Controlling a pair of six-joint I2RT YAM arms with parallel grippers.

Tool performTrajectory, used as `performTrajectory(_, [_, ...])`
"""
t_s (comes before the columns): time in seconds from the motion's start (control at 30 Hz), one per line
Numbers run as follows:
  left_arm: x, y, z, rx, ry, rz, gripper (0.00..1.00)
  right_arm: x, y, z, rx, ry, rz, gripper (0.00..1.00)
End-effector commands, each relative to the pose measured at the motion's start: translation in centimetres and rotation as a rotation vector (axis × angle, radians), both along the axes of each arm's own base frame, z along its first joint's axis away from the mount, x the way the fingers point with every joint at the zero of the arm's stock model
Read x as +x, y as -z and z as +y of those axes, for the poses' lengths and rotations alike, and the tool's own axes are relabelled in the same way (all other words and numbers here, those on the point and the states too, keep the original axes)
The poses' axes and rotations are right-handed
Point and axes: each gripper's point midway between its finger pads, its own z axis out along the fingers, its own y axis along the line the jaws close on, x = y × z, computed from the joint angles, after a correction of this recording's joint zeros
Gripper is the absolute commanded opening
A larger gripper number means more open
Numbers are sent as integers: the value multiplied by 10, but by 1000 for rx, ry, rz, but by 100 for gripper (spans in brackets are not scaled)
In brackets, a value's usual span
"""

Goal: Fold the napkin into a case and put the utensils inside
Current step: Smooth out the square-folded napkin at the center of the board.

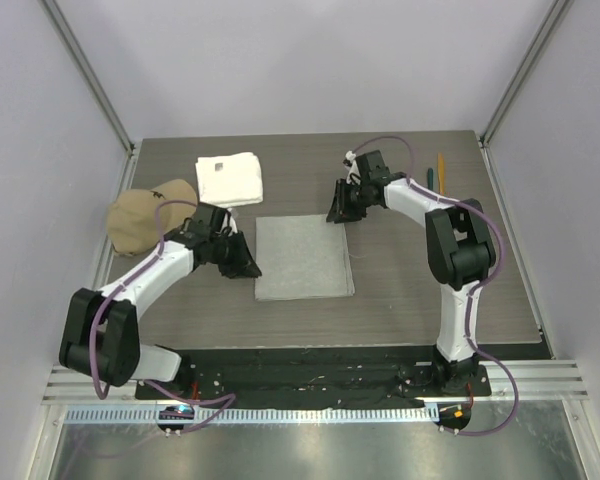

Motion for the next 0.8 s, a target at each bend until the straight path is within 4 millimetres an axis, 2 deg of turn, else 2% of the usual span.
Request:
performTrajectory(0.0, [13, -4, -28, -147, 34, 24, 13, -13, -55, 25, 133, -26, -79, 38])
performTrajectory(0.03, [12, -1, -34, -171, 50, 42, 11, -11, -52, 27, 149, -27, -81, 38])
performTrajectory(0.13, [12, 21, -35, -158, 48, 75, 8, -5, -48, 34, 190, -49, -75, 37])
performTrajectory(0.17, [10, 27, -34, -150, 49, 86, 7, 1, -36, 29, 195, -36, -58, 34])
performTrajectory(0.23, [6, 37, -29, -123, 40, 96, 6, 9, -33, 25, 241, -31, -54, 30])
performTrajectory(0.27, [2, 47, -23, -88, 33, 102, 6, 13, -20, 14, 251, -9, -33, 27])
performTrajectory(0.33, [-3, 57, -17, -60, 24, 121, 6, 21, -13, 7, 291, -4, -47, 26])
performTrajectory(0.37, [-10, 64, -15, -51, 20, 142, 6, 27, -8, -3, 293, 11, -47, 25])
performTrajectory(0.4, [-12, 69, -11, -34, 8, 147, 5, 28, 7, -6, 293, 7, -29, 24])
performTrajectory(0.47, [-21, 81, -5, -5, -2, 172, 5, 30, 18, -8, 311, 1, -5, 22])
performTrajectory(0.5, [-21, 87, 1, 30, -18, 174, 4, 30, 32, -13, 306, 12, 21, 22])
performTrajectory(0.63, [-36, 109, 14, 96, -39, 229, 2, 30, 63, -25, 266, 45, 55, 20])
performTrajectory(0.7, [-35, 105, 14, 94, -35, 214, 2, 30, 65, -28, 261, 45, 59, 19])
performTrajectory(0.77, [-26, 81, 2, 21, -5, 150, 2, 35, 57, -30, 241, 48, 31, 19])
